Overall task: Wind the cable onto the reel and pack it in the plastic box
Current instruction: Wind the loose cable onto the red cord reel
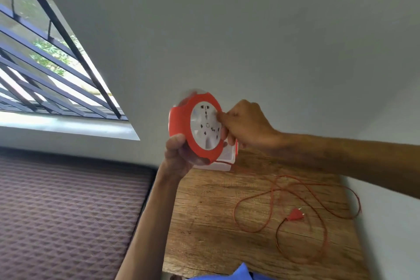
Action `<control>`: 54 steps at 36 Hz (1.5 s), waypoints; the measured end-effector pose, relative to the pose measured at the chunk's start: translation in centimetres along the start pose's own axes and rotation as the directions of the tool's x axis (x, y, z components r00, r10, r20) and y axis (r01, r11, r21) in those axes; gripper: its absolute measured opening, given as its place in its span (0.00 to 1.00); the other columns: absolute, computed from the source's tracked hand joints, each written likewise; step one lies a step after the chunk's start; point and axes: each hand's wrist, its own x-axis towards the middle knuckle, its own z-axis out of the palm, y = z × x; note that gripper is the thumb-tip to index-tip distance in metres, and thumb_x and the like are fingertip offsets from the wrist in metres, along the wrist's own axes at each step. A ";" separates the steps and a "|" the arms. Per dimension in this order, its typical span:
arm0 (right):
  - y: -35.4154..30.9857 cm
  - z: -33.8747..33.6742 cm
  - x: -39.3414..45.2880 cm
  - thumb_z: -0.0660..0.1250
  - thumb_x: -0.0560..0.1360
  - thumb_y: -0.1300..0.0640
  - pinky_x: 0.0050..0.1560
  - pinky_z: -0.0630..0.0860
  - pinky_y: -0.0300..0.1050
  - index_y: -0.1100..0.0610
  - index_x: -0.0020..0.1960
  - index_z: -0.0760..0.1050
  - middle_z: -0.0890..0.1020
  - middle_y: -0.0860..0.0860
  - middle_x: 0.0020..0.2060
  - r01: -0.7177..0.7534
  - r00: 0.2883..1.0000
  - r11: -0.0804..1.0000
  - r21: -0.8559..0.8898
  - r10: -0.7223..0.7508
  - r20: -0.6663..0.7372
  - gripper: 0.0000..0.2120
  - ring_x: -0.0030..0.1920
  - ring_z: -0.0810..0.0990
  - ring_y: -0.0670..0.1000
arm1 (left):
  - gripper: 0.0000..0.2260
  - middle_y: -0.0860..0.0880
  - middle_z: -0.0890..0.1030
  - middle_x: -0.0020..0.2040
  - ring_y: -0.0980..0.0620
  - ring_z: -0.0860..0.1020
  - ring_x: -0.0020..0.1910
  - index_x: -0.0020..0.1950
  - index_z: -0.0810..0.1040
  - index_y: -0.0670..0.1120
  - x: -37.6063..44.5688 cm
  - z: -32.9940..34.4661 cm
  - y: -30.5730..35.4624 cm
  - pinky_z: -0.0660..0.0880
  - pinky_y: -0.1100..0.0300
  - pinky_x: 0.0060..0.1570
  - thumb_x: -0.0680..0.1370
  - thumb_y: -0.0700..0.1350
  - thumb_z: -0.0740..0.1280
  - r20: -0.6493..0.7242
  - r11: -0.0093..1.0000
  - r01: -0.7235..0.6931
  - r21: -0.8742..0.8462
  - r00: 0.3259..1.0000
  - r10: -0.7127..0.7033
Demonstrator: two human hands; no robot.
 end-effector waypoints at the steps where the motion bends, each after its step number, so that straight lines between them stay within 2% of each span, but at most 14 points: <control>1: 0.2 0.1 -0.4 0.65 0.86 0.46 0.30 0.79 0.40 0.56 0.35 0.83 0.83 0.49 0.24 0.088 0.996 0.993 -0.080 -0.090 -0.016 0.25 0.22 0.81 0.47 | 0.43 0.31 0.74 0.68 0.33 0.81 0.60 0.82 0.64 0.36 -0.2 -0.1 0.2 0.82 0.42 0.58 0.77 0.56 0.79 0.018 1.000 -0.017 -0.011 1.000 0.017; 5: 1.0 -1.6 -0.6 0.70 0.84 0.51 0.34 0.84 0.49 0.57 0.68 0.79 0.87 0.57 0.51 0.718 0.614 0.415 -0.559 -0.756 0.228 0.15 0.36 0.85 0.55 | 0.39 0.34 0.79 0.68 0.36 0.83 0.62 0.81 0.69 0.39 -1.3 -0.7 0.3 0.83 0.41 0.59 0.78 0.57 0.79 0.027 0.997 -0.039 -0.063 0.999 0.041; 7: 1.9 -2.4 -0.1 0.70 0.84 0.55 0.36 0.86 0.51 0.52 0.79 0.65 0.84 0.64 0.60 0.836 0.398 0.054 -0.546 -0.744 0.537 0.26 0.42 0.87 0.60 | 0.41 0.34 0.78 0.70 0.34 0.82 0.64 0.82 0.69 0.40 -1.6 -0.6 0.1 0.82 0.36 0.61 0.76 0.58 0.80 -0.016 0.998 -0.052 -0.040 0.999 0.051; 18: 1.8 -3.7 0.5 0.64 0.83 0.67 0.40 0.84 0.46 0.44 0.79 0.67 0.73 0.68 0.74 0.781 0.043 -0.482 -0.397 -0.593 0.804 0.30 0.48 0.86 0.59 | 0.40 0.32 0.77 0.74 0.32 0.78 0.72 0.84 0.67 0.38 -2.7 -1.7 -2.0 0.80 0.38 0.67 0.82 0.61 0.73 -0.016 1.000 0.000 -0.031 1.000 0.000; 21: 1.1 -4.5 1.3 0.47 0.84 0.70 0.42 0.86 0.53 0.44 0.81 0.60 0.64 0.70 0.78 0.835 0.038 -0.463 -0.297 -0.490 0.871 0.32 0.52 0.85 0.65 | 0.38 0.30 0.72 0.78 0.29 0.74 0.75 0.86 0.61 0.36 -2.6 -1.6 -2.4 0.76 0.32 0.70 0.85 0.58 0.69 0.088 0.993 0.022 -0.116 0.996 -0.012; 31: 1.7 -4.3 2.6 0.62 0.86 0.61 0.28 0.79 0.44 0.50 0.81 0.63 0.83 0.67 0.57 0.758 -0.009 -0.538 -0.368 -0.574 0.819 0.26 0.33 0.84 0.55 | 0.42 0.33 0.76 0.73 0.30 0.80 0.66 0.84 0.67 0.41 -1.9 -1.3 -2.9 0.78 0.28 0.65 0.79 0.62 0.76 -0.027 0.995 0.080 -0.052 0.996 -0.081; 33: 1.8 -3.5 1.9 0.62 0.88 0.53 0.26 0.78 0.44 0.55 0.80 0.69 0.86 0.64 0.50 0.808 0.124 -0.366 -0.462 -0.661 0.740 0.21 0.28 0.81 0.55 | 0.42 0.33 0.77 0.72 0.30 0.81 0.65 0.84 0.67 0.39 -1.6 -1.5 -2.6 0.78 0.29 0.65 0.79 0.62 0.76 -0.036 0.997 0.073 -0.027 0.997 -0.074; 37: 0.8 -0.5 0.5 0.65 0.78 0.32 0.26 0.66 0.36 0.61 0.49 0.85 0.84 0.54 0.30 0.715 0.606 0.425 -0.555 -0.772 0.191 0.31 0.21 0.74 0.52 | 0.42 0.33 0.77 0.72 0.31 0.80 0.65 0.83 0.67 0.38 -1.5 -1.7 -2.1 0.73 0.27 0.68 0.79 0.61 0.76 -0.071 0.997 0.077 0.029 0.995 -0.075; 39: 0.5 0.7 0.2 0.58 0.81 0.30 0.26 0.66 0.38 0.60 0.34 0.79 0.78 0.52 0.22 0.424 0.878 0.797 -0.430 -0.478 -0.021 0.36 0.19 0.71 0.48 | 0.42 0.32 0.76 0.72 0.30 0.78 0.67 0.83 0.66 0.37 -1.5 -1.7 -2.1 0.64 0.25 0.71 0.79 0.61 0.75 -0.067 0.997 0.059 0.044 0.996 -0.056; 42: 1.6 2.0 -0.3 0.55 0.88 0.43 0.35 0.80 0.43 0.62 0.30 0.82 0.81 0.53 0.21 0.013 0.999 0.999 -0.038 -0.011 0.046 0.37 0.21 0.79 0.49 | 0.40 0.29 0.76 0.66 0.31 0.79 0.62 0.81 0.65 0.34 -0.7 -1.0 -1.7 0.75 0.34 0.66 0.81 0.59 0.73 -0.003 0.999 0.033 0.010 0.999 -0.033; 46: 2.2 2.4 -1.0 0.59 0.88 0.47 0.31 0.75 0.44 0.58 0.35 0.82 0.81 0.49 0.24 0.184 0.982 0.959 -0.217 -0.190 -0.005 0.27 0.23 0.78 0.50 | 0.43 0.28 0.72 0.69 0.28 0.77 0.63 0.84 0.63 0.37 -1.4 -1.8 -1.7 0.77 0.33 0.64 0.79 0.61 0.75 -0.048 0.994 0.080 -0.074 0.995 -0.084; 49: 2.6 0.7 -0.8 0.70 0.84 0.52 0.31 0.81 0.49 0.57 0.62 0.82 0.86 0.55 0.45 0.649 0.685 0.465 -0.602 -0.701 0.196 0.11 0.36 0.85 0.56 | 0.43 0.32 0.71 0.77 0.28 0.72 0.72 0.86 0.62 0.40 -2.8 -3.0 -2.5 0.66 0.19 0.71 0.80 0.61 0.75 -0.076 0.996 0.076 -0.054 0.994 -0.080; 51: 3.6 -0.2 -0.1 0.76 0.80 0.56 0.35 0.85 0.50 0.54 0.73 0.73 0.84 0.61 0.59 0.799 0.450 0.094 -0.594 -0.749 0.487 0.25 0.44 0.86 0.59 | 0.44 0.31 0.71 0.78 0.28 0.72 0.73 0.87 0.61 0.40 -3.0 -2.8 -2.7 0.60 0.14 0.71 0.81 0.62 0.74 -0.091 0.992 0.116 -0.045 0.989 -0.119; 54: 3.8 -1.0 0.8 0.76 0.78 0.60 0.36 0.86 0.51 0.51 0.76 0.63 0.80 0.66 0.66 0.853 0.350 -0.020 -0.521 -0.719 0.601 0.33 0.47 0.85 0.61 | 0.42 0.32 0.70 0.79 0.28 0.72 0.76 0.88 0.59 0.40 -2.9 -2.8 -2.5 0.69 0.21 0.71 0.83 0.61 0.71 -0.055 0.993 0.079 -0.087 0.995 -0.084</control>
